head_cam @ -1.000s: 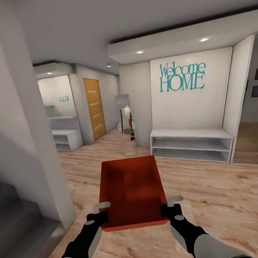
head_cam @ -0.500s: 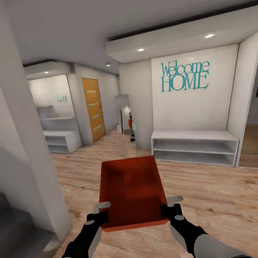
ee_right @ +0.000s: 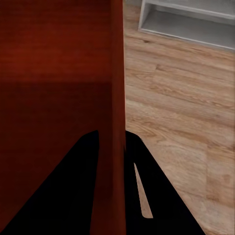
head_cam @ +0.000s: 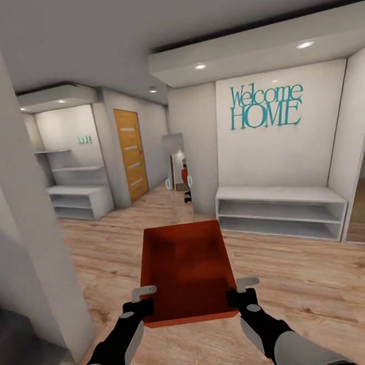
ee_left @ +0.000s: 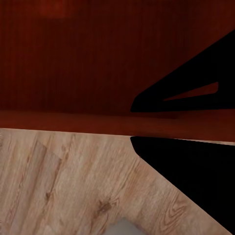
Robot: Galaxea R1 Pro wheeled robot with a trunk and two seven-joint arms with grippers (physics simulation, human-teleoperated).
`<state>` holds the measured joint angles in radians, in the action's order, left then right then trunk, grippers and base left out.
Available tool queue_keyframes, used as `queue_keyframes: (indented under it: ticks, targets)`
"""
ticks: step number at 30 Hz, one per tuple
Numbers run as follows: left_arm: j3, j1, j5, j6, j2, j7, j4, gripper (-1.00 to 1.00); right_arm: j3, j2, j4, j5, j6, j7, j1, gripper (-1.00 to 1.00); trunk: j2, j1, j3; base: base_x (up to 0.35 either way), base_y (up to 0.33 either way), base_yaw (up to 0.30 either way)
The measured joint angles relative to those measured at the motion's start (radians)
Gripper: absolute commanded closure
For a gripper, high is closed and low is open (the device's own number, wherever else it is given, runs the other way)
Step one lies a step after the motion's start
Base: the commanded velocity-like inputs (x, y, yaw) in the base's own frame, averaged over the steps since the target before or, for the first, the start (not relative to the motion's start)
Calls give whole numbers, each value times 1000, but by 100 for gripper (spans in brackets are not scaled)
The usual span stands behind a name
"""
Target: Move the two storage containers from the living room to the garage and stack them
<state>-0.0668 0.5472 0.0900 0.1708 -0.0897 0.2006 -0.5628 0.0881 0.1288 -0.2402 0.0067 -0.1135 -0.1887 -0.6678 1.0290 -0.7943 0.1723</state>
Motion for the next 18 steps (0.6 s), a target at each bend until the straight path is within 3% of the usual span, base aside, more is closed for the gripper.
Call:
queue_keyframes:
  ticks: [5,18]
  targets:
    - [0,0,-1,1,0,-1,0,100,0,0,0,0,1,0,0,100,0,0,0,324,0,58]
    - [1,0,-1,1,0,-1,0,100,0,0,0,-1,1,0,0,100,0,0,0,324,0,223]
